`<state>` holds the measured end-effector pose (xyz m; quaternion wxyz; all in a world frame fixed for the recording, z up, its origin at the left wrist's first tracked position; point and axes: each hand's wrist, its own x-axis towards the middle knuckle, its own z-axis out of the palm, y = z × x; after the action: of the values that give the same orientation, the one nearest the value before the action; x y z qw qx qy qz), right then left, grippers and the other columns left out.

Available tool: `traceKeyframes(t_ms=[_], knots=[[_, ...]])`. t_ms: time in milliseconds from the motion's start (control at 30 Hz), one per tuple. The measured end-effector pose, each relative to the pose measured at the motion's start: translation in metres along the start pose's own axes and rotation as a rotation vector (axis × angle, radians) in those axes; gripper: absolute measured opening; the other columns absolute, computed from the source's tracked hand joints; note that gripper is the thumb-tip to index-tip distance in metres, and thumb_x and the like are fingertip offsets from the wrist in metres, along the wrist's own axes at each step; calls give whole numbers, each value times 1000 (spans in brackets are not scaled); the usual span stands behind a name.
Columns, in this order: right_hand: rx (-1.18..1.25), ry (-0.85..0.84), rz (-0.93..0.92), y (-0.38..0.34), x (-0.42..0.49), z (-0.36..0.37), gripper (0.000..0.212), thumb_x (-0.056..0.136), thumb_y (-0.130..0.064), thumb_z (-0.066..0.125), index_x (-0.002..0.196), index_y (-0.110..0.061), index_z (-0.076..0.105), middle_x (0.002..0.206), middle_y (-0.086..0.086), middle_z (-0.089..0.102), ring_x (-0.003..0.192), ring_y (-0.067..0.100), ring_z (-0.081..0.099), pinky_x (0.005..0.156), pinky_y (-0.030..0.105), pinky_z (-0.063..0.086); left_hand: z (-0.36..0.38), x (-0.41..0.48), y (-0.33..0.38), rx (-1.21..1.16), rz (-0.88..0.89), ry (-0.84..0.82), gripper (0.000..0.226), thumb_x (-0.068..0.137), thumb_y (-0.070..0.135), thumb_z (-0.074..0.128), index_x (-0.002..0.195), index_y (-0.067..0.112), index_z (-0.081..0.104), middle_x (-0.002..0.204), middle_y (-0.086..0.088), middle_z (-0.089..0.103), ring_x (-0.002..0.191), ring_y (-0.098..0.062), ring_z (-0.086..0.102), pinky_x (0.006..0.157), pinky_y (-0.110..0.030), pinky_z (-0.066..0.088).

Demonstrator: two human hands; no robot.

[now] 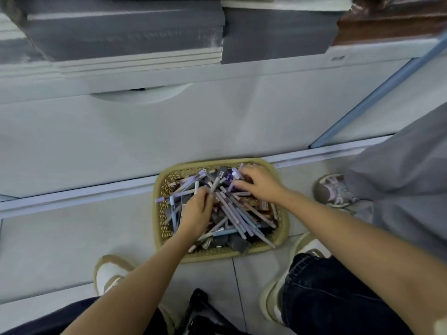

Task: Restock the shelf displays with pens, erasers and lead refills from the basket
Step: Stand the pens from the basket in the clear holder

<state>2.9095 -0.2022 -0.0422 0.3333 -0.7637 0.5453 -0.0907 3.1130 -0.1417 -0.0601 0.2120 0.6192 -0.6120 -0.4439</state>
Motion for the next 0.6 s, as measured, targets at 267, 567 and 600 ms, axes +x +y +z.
traceKeyframes(t_ms=[267, 567, 600], knots=[[678, -98, 235, -41, 1, -15, 11, 95, -14, 60, 95, -8, 69, 77, -7, 72, 71, 0, 65, 67, 12, 48, 4, 15, 23, -562, -188, -205, 22, 95, 32, 59, 102, 11, 55, 88, -1, 61, 75, -10, 59, 70, -24, 47], [419, -7, 354, -26, -3, 14, 28, 92, -34, 64, 100, -7, 65, 92, 11, 70, 73, 16, 64, 66, 33, 51, -20, -1, -4, -563, -257, -185, 18, 101, 21, 50, 87, 9, 49, 53, 3, 38, 43, -13, 39, 41, -23, 36], [274, -61, 366, -22, -5, 21, 33, 89, -36, 67, 94, -4, 66, 88, 14, 69, 76, 23, 63, 69, 39, 52, -22, -4, -8, -558, -287, -176, 19, 100, 21, 51, 86, 9, 49, 54, 3, 39, 41, -11, 40, 40, -21, 37]])
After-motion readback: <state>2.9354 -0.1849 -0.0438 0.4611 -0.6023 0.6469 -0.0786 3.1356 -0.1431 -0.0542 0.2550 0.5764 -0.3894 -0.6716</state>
